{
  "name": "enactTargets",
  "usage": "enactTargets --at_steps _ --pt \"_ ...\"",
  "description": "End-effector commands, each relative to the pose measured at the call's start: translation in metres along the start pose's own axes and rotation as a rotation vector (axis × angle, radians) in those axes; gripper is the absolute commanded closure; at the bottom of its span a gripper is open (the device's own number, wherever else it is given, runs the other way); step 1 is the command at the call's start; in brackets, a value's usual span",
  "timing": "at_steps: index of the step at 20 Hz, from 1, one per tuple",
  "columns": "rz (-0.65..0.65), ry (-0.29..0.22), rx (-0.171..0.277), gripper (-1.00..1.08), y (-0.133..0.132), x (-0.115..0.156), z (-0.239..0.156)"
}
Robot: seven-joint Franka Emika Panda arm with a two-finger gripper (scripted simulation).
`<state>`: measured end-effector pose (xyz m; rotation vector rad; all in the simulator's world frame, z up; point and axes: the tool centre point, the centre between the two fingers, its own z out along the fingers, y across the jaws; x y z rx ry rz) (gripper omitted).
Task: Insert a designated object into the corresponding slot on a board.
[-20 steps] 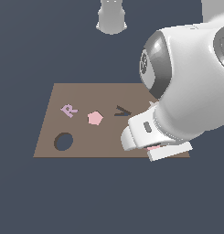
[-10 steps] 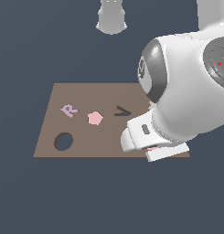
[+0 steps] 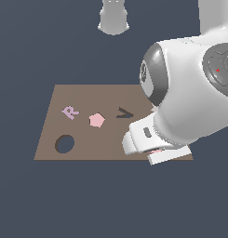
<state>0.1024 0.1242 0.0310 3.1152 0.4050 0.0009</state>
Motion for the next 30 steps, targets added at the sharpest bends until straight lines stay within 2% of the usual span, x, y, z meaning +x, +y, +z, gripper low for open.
enactTargets --at_steps 1,8,15,23,30 --pt "0.0 -0.001 0.0 1.08 0.0 0.0 0.001" --pt "-0.009 0.0 0.0 1.08 0.001 -0.002 0.0" --pt "-0.072 0.0 0.0 1.08 0.008 -0.013 0.0" --pt "-0.213 0.0 0.0 1.08 0.025 -0.037 -0.002" --pt "-0.393 0.0 0.0 1.08 0.053 -0.062 -0.003"
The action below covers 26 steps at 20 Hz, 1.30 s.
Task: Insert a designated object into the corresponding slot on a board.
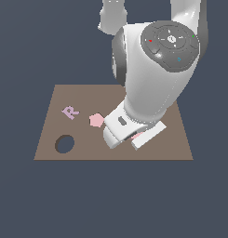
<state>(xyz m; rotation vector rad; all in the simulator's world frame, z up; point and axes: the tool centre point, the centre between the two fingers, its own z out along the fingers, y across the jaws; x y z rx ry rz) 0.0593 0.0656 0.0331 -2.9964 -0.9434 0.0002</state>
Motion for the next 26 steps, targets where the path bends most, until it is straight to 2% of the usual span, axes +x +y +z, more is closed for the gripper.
enactTargets --at_steps 1,14,26 --pt "-0.072 0.0 -0.001 1.08 0.008 -0.013 -0.001" --pt "-0.463 0.0 -0.001 1.08 0.068 -0.071 -0.004" --pt "-0.808 -0.001 -0.001 1.08 0.138 -0.098 -0.006"
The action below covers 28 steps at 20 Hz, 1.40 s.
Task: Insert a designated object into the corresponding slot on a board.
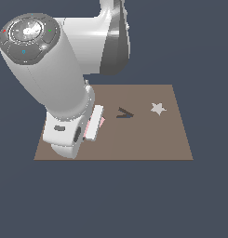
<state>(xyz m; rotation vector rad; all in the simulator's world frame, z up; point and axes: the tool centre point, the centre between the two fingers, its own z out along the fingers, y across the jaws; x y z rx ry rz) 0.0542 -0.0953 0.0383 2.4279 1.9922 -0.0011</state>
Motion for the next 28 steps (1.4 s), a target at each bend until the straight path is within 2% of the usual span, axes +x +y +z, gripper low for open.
enactTargets --at_steps 1,14,28 --pt "-0.069 0.0 -0.001 1.08 0.008 -0.012 -0.001" --pt "-0.304 0.0 0.0 1.08 0.045 -0.047 -0.002" --pt "-0.362 0.0 0.0 1.08 0.056 -0.053 -0.001"
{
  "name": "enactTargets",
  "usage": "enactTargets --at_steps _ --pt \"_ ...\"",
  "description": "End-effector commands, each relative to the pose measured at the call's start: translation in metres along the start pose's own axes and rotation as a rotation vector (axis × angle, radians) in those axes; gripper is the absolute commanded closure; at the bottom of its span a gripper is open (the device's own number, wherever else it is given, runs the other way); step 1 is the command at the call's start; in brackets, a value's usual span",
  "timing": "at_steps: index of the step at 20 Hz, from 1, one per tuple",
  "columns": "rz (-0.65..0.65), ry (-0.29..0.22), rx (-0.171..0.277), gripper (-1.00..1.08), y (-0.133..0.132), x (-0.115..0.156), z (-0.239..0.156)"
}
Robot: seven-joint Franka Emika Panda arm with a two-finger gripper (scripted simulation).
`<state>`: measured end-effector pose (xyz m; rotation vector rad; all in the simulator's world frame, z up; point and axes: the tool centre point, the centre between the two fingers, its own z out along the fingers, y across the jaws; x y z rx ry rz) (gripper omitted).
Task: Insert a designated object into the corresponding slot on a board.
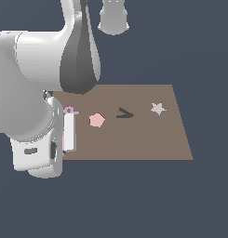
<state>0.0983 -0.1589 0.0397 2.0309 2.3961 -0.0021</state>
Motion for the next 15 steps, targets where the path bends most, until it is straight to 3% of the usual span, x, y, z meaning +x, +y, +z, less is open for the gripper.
enactTargets --at_steps 1,5,6,15 --pt "-0.001 0.0 0.0 1.08 0.0004 0.0001 0.0028" --pt "-0.004 0.0 -0.001 1.08 0.001 0.0002 0.0089" --pt "-0.004 0.0 -0.001 -0.92 0.001 0.0002 0.0089" --pt "-0.004 0.0 -0.001 -0.92 0.001 0.0002 0.0089"
